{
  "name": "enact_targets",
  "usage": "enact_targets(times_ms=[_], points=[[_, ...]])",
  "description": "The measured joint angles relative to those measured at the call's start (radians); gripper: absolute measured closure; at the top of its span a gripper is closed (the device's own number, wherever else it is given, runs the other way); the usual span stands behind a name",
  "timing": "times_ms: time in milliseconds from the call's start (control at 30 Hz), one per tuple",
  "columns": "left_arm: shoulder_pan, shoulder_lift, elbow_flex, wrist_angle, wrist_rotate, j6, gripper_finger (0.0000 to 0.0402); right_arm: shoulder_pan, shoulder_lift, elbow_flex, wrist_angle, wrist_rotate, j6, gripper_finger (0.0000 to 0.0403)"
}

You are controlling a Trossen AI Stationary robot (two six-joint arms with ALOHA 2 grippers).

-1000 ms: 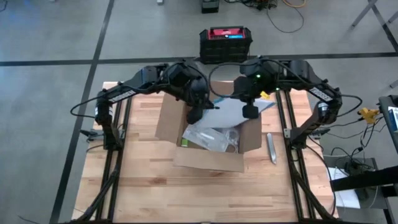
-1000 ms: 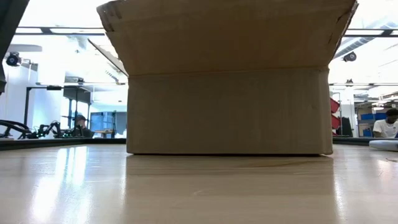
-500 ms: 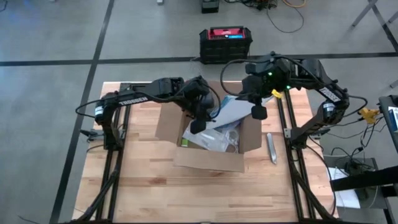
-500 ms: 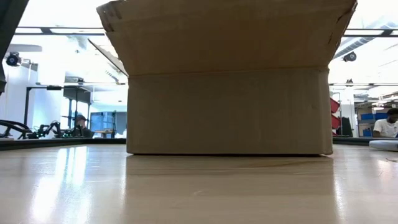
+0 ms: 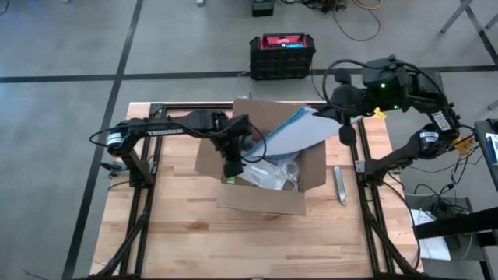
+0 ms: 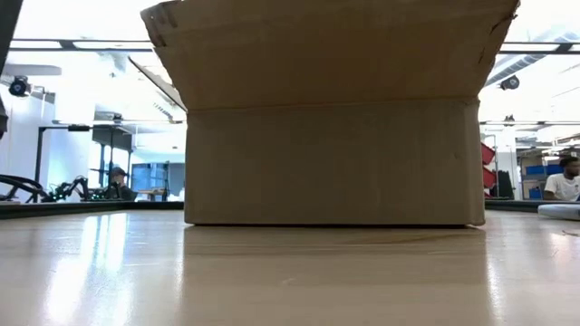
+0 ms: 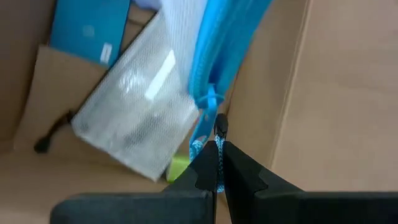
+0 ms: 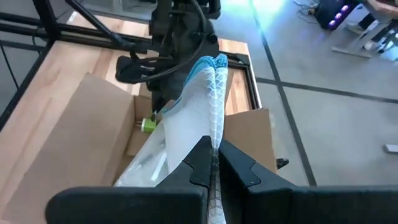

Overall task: Unpack boxes
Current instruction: Open the blue zip bag, then put the black zip bag into the blue zip bag

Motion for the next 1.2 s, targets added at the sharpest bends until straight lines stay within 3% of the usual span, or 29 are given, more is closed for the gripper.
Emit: enact_targets(times_ms=[367,467,633,900,1000,1200], points=[[0.023,-0.268,-0.015,-0.021,-0.099,-0.055,0.04,0.003,0.09,-0.099,0.167,-0.14,0.008,0.0403],[0.03,-0.338,-0.015,-0.011,-0.133,-0.068,0.0388,0.003,0.109,-0.098,0.201,-0.165,0.006,0.0403],[0.03,-0.415,-0.03,0.083,-0.102,-0.068,0.0352,0.003,0.142,-0.098,0.212,-0.181,0.04,0.0403],[0.043,-0.418,-0.059,0.21,-0.046,0.045,0.0275,0.021,0.161,-0.098,0.227,-0.182,0.134,0.0403],[0.042,-0.385,-0.063,0.354,0.013,0.122,0.0255,0.025,0.164,-0.098,0.23,-0.182,0.169,0.0403],[0.045,-0.332,-0.063,0.574,0.035,0.246,0.0239,0.047,0.188,-0.098,0.239,-0.181,0.254,0.0403]])
